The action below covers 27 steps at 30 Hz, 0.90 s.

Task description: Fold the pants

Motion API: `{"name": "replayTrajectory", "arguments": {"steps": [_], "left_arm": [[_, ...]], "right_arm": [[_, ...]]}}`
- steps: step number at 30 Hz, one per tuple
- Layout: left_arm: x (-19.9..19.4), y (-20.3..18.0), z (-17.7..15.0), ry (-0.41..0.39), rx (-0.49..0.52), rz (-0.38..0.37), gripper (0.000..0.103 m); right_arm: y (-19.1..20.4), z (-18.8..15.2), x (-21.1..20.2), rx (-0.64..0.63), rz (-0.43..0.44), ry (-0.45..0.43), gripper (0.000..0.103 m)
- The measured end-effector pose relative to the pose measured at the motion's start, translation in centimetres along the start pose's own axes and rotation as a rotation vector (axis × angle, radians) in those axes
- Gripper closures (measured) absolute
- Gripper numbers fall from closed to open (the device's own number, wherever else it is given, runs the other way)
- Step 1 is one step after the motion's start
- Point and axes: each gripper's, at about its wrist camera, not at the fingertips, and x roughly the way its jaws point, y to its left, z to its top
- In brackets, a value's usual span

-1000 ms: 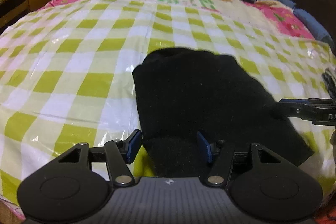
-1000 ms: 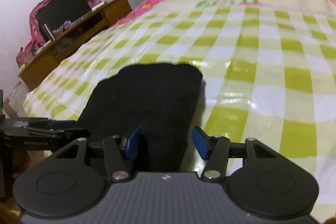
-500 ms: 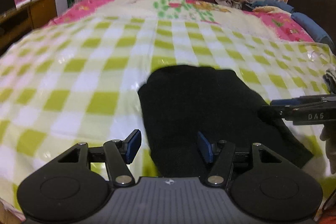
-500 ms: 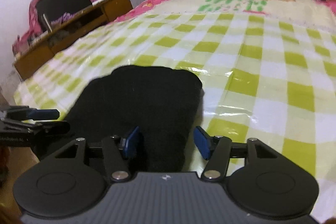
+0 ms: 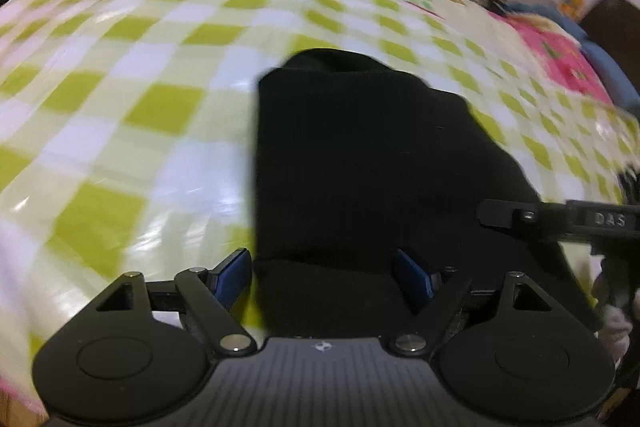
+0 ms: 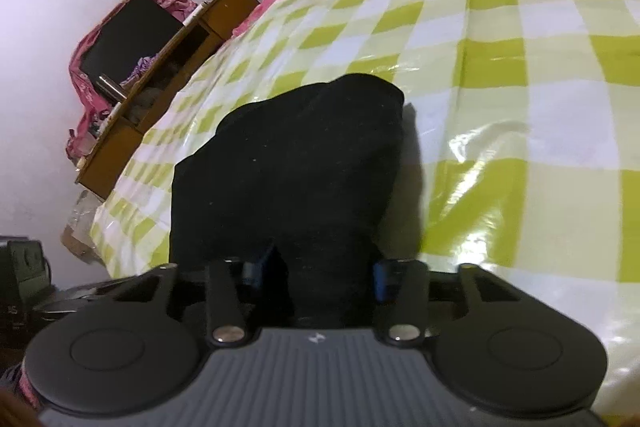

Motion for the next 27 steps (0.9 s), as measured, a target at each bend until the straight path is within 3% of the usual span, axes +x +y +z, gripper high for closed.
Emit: {"name": "replayTrajectory", "arguments": {"steps": [3, 8, 13, 16, 20, 23, 27], "left_arm": [[1.5, -3.0, 0.6, -0.004, 0.072, 0.010, 0.001], [5.0, -8.3, 2.2, 0.011, 0.115, -0.089, 0.001], [7.6, -14.4, 3.4, 0.006, 0.190, -0.154, 0.001], [7.3, -14.1, 4.5, 0.003, 0.170, -0.198, 0.002], [3.2, -12.0, 4.5, -0.066, 0.173, -0.149, 0.003], [1.2, -12.4, 5.4, -0.166, 0.211, -0.082, 0.003], [3.1, -14.8, 8.1, -0.231, 0.253, -0.088, 0.003]], "right_arm": [[-1.3, -0.1, -1.2, 0.005, -0.023, 0.007, 0.065], [-4.9, 1.6, -4.8, 0.004, -0.113, -0.029, 0.066], [-10.2, 5.3, -8.1, 0.060, -0.251, -0.035, 0.057], [-9.8, 5.1, -11.0, 0.003, -0.323, -0.089, 0.057], [-5.6, 3.7, -14.3, -0.217, -0.505, -0.281, 0.056], [-3.0, 4.0, -13.4, -0.314, -0.468, -0.347, 0.056], [-2.2, 6.7, -8.4, -0.315, -0.349, -0.301, 0.058]]}}
